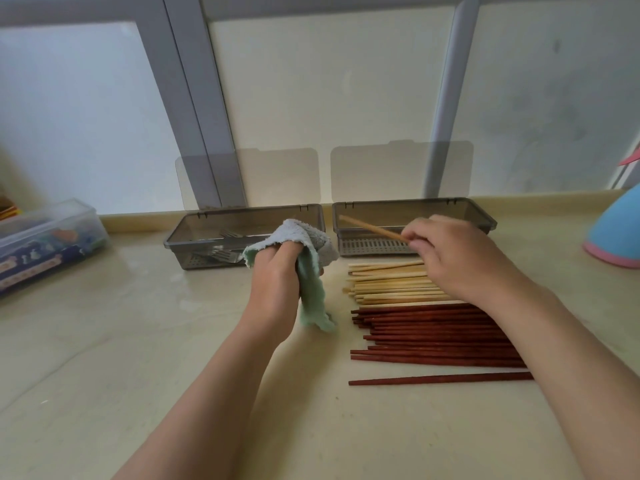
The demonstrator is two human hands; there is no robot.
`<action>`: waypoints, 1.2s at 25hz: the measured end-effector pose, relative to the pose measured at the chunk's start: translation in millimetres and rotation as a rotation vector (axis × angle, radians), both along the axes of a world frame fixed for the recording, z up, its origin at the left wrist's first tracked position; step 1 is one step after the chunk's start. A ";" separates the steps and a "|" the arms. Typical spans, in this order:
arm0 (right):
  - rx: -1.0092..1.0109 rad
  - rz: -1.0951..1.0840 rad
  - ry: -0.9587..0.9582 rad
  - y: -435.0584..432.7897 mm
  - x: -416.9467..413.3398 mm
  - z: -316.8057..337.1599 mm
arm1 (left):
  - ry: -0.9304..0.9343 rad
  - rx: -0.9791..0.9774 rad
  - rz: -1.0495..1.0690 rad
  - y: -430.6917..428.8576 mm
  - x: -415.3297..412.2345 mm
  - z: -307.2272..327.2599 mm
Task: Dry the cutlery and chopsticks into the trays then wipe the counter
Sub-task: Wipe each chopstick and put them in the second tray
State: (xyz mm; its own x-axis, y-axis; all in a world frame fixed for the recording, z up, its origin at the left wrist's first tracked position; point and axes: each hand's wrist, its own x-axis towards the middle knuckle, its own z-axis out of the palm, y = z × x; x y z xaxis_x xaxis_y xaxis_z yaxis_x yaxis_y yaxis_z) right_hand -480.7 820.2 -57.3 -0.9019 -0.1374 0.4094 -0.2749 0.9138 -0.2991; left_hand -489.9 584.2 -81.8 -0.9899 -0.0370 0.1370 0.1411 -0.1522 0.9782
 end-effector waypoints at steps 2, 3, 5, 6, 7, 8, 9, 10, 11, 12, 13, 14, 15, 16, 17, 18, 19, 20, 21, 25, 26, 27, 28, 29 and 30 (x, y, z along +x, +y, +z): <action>-0.189 0.122 0.031 -12.6 14.2 10.7 | 0.056 -0.035 -0.017 1.7 1.8 0.1; -0.241 0.177 0.009 -19.4 20.1 12.5 | 0.078 -0.033 -0.035 2.0 2.4 0.1; -0.267 0.256 -0.056 -30.9 27.6 8.8 | 0.107 -0.019 -0.056 4.1 6.1 4.3; -0.262 0.277 -0.090 -35.1 29.7 6.4 | 0.112 -0.019 -0.043 5.0 8.2 6.7; -0.256 0.290 -0.122 -38.2 30.7 4.4 | 0.110 -0.015 -0.028 5.0 9.1 7.9; -0.257 0.303 -0.150 -40.7 31.6 3.2 | 0.116 -0.012 0.003 5.5 10.4 9.8; -0.267 0.320 -0.175 -43.5 32.9 2.4 | 0.109 -0.004 0.040 5.6 10.8 10.6; -0.280 0.339 -0.194 -46.8 34.5 0.8 | 0.107 -0.014 0.083 6.6 11.8 11.9; -0.297 0.362 -0.205 -51.3 36.7 -0.8 | 0.105 -0.030 0.120 8.1 13.1 13.4; -0.321 0.382 -0.208 -57.1 38.6 -2.9 | 0.112 -0.043 0.153 10.5 13.9 14.1; -0.347 0.396 -0.196 -63.7 40.7 -5.6 | 0.109 -0.045 0.191 13.5 16.4 16.1; -0.373 0.402 -0.170 -70.6 42.5 -8.4 | 0.113 -0.054 0.225 17.0 18.7 16.7; -0.400 0.401 -0.138 -76.5 43.9 -10.8 | 0.133 -0.077 0.242 20.6 21.3 17.3; -0.434 0.396 -0.114 -81.3 44.6 -12.2 | 0.171 -0.105 0.243 24.5 24.2 16.9; -0.469 0.387 -0.101 -84.5 44.8 -12.6 | 0.199 -0.139 0.233 27.6 26.7 15.7; -0.497 0.373 -0.092 -86.4 45.1 -11.9 | 0.216 -0.163 0.219 29.9 27.4 13.2; -0.510 0.358 -0.082 -87.4 44.8 -10.6 | 0.218 -0.178 0.201 30.4 27.2 12.1; -0.512 0.344 -0.086 -86.8 44.1 -8.6 | 0.219 -0.181 0.184 30.5 26.0 11.6; -0.511 0.330 -0.126 -84.1 43.5 -5.5 | 0.208 -0.173 0.176 29.8 25.1 12.5; -0.354 0.317 -0.575 -63.6 46.3 5.0 | 0.129 -0.043 0.247 16.8 13.0 17.8; -0.296 0.323 -0.647 -61.4 47.2 5.6 | 0.114 -0.016 0.271 13.7 9.4 17.1; -0.284 0.334 -0.661 -62.3 46.9 4.8 | 0.108 -0.009 0.282 12.9 8.4 16.8; -0.314 0.344 -0.618 -65.9 45.4 3.7 | 0.119 -0.033 0.273 14.4 8.8 15.6; -0.363 0.350 -0.532 -70.8 43.4 2.7 | 0.141 -0.075 0.242 18.3 11.7 14.2; -0.422 0.347 -0.444 -75.6 40.9 1.5 | 0.162 -0.119 0.200 24.9 15.5 11.1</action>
State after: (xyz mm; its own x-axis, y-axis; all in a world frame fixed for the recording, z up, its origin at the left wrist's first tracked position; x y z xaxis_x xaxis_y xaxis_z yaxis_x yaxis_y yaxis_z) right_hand -439.8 744.6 -55.8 -0.9291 -0.3576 0.0944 -0.2991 0.5765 -0.7604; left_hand -474.3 609.1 -70.7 -0.9295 -0.2033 0.3076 0.3125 0.0084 0.9499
